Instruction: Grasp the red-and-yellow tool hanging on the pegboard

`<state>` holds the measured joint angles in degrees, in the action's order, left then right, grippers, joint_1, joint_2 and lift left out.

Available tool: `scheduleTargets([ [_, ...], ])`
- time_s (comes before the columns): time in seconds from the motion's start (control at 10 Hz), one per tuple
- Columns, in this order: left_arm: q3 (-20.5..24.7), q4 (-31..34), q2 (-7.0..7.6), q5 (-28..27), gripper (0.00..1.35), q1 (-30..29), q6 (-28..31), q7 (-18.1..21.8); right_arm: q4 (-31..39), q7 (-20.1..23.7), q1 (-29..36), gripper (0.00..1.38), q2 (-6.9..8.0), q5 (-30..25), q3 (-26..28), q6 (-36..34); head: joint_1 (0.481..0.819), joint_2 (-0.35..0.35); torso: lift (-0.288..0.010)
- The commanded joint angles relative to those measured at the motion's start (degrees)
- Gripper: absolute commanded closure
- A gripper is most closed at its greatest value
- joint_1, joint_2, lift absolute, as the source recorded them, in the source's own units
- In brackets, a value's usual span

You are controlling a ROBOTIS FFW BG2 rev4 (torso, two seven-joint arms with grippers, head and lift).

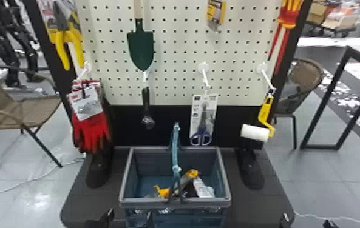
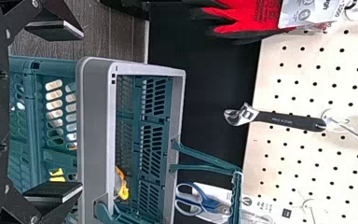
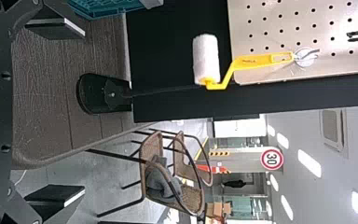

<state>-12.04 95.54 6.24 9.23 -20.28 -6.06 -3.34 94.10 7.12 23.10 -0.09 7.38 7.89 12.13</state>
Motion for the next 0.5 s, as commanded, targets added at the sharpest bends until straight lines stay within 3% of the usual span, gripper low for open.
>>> scheduleTargets([
  [0.0,0.0,0.0,0.0,0.0,0.17,0.0,0.0,0.0,0.0,0.0,0.0,0.13,0.14,0.0,0.0,0.0,0.549,0.0,-0.1],
  [0.4,0.0,0.0,0.0,0.0,0.17,0.1,0.1,0.0,0.2,0.0,0.0,0.13,0.14,0.2,0.0,0.0,0.549,0.0,-0.1],
])
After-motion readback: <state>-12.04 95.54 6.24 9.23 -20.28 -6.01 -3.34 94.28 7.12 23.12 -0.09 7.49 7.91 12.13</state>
